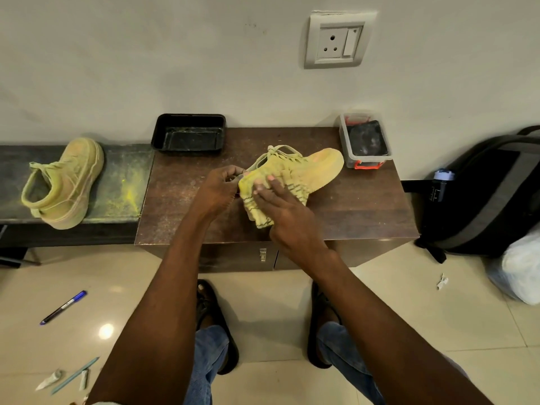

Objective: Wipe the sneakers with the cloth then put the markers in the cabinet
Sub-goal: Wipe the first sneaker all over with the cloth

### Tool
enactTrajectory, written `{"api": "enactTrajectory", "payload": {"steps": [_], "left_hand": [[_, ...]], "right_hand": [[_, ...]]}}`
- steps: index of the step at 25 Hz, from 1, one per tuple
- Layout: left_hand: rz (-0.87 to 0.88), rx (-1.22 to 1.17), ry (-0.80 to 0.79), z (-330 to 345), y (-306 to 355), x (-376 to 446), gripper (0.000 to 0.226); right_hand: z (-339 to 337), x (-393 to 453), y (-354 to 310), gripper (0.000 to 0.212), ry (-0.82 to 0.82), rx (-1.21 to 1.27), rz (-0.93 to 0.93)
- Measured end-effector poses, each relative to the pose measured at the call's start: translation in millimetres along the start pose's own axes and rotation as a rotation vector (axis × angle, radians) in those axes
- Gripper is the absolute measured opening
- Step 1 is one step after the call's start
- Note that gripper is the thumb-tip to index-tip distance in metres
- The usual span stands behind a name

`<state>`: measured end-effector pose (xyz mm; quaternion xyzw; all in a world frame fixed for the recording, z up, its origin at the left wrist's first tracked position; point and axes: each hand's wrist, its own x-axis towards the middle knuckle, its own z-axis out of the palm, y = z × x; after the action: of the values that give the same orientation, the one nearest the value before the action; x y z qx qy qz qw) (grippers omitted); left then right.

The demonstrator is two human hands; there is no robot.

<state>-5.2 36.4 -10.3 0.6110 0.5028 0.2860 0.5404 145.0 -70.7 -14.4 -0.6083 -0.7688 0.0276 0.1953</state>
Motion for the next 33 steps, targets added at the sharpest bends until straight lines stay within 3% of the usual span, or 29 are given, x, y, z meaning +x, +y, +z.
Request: {"api": "enactTrajectory", "payload": {"steps": [1, 4, 5, 6, 9, 10, 14, 15, 19, 20, 23, 24, 25, 28, 29, 30, 33], "left_hand": [[-0.004, 0.007, 0.007, -1, -1, 0, 0.014], [-0.005, 0.066, 0.006, -2, -2, -1, 0.015], [-0.005, 0.070, 0.007, -1, -2, 0, 0.015], [-0.013, 0.064, 0.015, -1, -1, 0, 0.015], [-0.046, -0.006, 0.053, -1, -1, 1, 0.016], [-0.059, -0.015, 0.063, -2, -1, 0, 0.017], [-0.098, 0.000, 0.085, 0, 2, -1, 0.021], [-0.107, -0.007, 0.091, 1, 3, -1, 0.021], [-0.138, -0.055, 0.096, 2, 5, 0, 0.020], [-0.132, -0.036, 0.098, 2, 4, -1, 0.020], [-0.114, 0.019, 0.117, 2, 4, -1, 0.021], [-0.113, 0.028, 0.119, 2, 5, -2, 0.021], [-0.117, 0.025, 0.116, 1, 5, -1, 0.021], [-0.129, -0.005, 0.097, 1, 6, -2, 0.022], [-0.125, -0.003, 0.095, 1, 5, -2, 0.023], [-0.112, 0.005, 0.091, 2, 6, -3, 0.023], [-0.071, 0.040, 0.081, 3, 5, -4, 0.023]], "right_hand": [[-1, 3, 7, 0.069, -0.003, 0.001, -0.031], [-14, 9, 40, 0.071, 0.123, 0.084, 0.428], [-14, 9, 39, 0.070, 0.152, 0.101, 0.485], [-10, 10, 29, 0.069, 0.147, 0.089, 0.419], [10, 4, -9, 0.065, 0.009, -0.021, -0.054], [11, 4, -4, 0.064, -0.007, -0.037, -0.115], [-5, 3, 34, 0.071, 0.145, 0.041, 0.325], [-4, 1, 27, 0.070, 0.150, 0.035, 0.300], [17, -5, -16, 0.051, -0.009, -0.137, -0.213], [16, -3, -9, 0.051, 0.003, -0.143, -0.190], [3, 2, 26, 0.067, 0.149, 0.023, 0.280], [2, 2, 28, 0.070, 0.158, 0.069, 0.348], [3, 2, 20, 0.069, 0.139, 0.077, 0.306], [19, -1, -10, 0.052, -0.017, -0.005, -0.178], [19, 1, -6, 0.050, -0.024, -0.025, -0.242], [18, 3, 4, 0.053, 0.011, -0.034, -0.191], [3, 4, 38, 0.073, 0.171, 0.153, 0.321]]}}
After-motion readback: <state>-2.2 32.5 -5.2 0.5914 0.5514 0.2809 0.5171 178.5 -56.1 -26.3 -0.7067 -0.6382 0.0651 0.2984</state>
